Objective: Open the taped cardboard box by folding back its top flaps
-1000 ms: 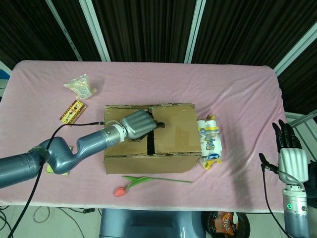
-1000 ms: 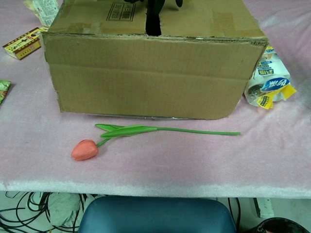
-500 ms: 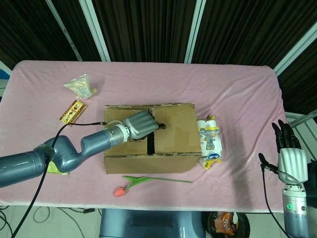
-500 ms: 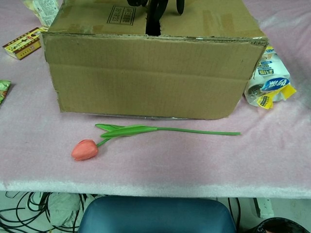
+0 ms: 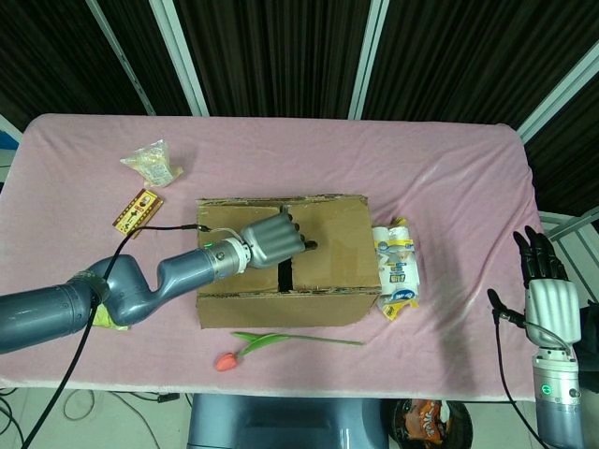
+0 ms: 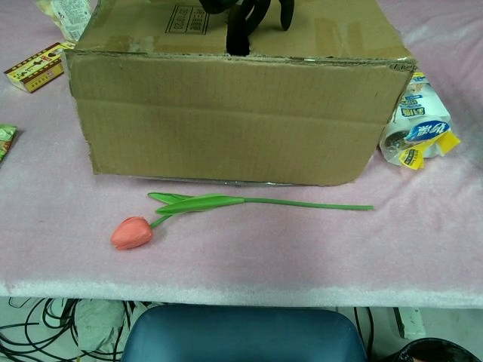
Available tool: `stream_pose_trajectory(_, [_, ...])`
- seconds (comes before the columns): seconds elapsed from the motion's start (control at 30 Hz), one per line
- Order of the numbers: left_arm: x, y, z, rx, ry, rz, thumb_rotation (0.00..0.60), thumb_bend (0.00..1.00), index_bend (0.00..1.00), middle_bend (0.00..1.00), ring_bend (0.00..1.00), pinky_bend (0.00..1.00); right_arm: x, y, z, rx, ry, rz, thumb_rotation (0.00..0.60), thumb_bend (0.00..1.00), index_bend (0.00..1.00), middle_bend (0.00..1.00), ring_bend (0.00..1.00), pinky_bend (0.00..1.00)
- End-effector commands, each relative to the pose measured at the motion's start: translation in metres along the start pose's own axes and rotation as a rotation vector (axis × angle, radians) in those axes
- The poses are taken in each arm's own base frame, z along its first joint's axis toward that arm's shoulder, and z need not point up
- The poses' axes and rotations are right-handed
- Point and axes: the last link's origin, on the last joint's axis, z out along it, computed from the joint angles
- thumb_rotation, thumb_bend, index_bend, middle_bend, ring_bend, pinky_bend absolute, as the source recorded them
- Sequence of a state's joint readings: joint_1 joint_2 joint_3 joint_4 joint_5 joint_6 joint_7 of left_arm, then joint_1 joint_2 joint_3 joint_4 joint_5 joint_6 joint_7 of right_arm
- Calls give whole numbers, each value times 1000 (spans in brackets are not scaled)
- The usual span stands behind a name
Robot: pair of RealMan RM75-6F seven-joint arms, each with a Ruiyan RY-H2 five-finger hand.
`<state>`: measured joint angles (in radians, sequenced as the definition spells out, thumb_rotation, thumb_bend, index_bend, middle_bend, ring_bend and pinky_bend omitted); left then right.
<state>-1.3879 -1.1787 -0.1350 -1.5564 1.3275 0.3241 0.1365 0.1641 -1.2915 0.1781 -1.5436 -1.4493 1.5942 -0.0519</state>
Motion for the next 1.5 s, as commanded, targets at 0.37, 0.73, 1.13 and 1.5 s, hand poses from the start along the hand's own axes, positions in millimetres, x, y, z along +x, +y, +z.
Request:
stream_pose_trajectory(0.37, [-9,3,-2,-12,-21,-1,600,1000,241,488,401,487,1,1,1,1,12,-2,600,289,0,0,0,226])
stream_pose_trajectory(0.73, [16,-6,-16,16,56,-34,600,1000,287,547,451,517,1,2,2,-1,14,-5,600,289,0,0,0,226])
stream_pose_trajectory(1.13, [27,-20,-60,53,92,-39,600,1000,287,547,451,518,1,2,3,-1,25,-8,600,289,0,0,0,226])
stream_pose_trajectory(1.5, [37,-32,-99,96,147,-24,600,1000,287,547,451,518,0,1,3,-2,25,-8,600,289,0,0,0,226])
